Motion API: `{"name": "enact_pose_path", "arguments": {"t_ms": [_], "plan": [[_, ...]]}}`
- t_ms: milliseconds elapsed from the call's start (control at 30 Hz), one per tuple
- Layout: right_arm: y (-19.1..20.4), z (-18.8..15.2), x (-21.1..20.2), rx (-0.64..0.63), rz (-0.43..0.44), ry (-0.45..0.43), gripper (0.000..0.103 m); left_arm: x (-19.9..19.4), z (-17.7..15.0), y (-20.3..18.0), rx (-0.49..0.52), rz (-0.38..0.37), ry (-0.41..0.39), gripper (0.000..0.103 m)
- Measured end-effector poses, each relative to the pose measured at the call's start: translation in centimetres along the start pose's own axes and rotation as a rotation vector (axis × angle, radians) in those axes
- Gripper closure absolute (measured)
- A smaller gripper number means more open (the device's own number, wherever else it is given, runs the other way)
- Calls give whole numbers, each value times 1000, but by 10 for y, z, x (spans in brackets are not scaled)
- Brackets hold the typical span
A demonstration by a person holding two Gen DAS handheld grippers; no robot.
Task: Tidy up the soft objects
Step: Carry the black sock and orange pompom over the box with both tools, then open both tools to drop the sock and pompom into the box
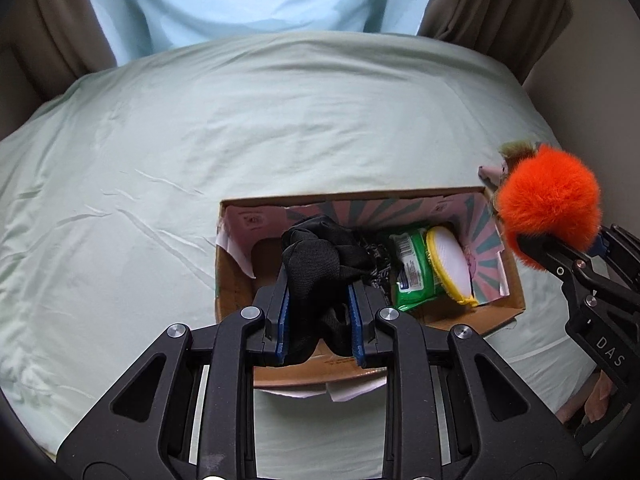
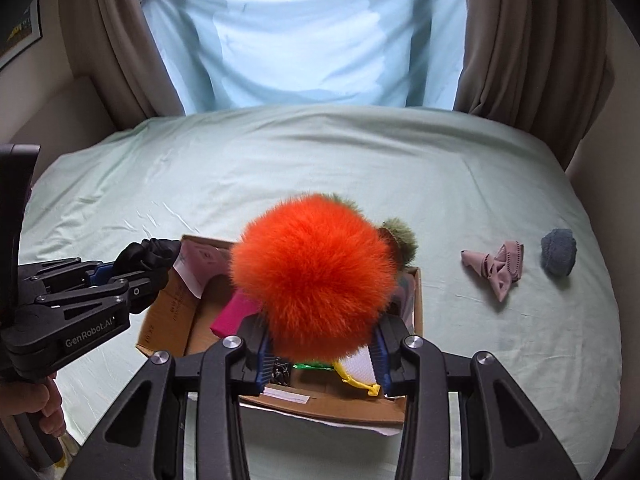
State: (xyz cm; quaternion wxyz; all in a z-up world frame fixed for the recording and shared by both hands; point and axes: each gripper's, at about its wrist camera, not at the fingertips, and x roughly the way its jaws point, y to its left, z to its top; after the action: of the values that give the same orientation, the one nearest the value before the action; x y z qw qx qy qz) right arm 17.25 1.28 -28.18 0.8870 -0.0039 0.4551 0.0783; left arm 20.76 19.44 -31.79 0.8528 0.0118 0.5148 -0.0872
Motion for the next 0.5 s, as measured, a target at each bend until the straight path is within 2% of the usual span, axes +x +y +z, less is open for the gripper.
{"name": "enact_pose_path", "arguments": {"t_ms": [267,500], "plan": [[6,-1,57,-64,31,99,67,67,-6,11,-42,18,147,82],[8,-1,84,-82,89,171,67,87,-9,10,-35,15,201,82]]}}
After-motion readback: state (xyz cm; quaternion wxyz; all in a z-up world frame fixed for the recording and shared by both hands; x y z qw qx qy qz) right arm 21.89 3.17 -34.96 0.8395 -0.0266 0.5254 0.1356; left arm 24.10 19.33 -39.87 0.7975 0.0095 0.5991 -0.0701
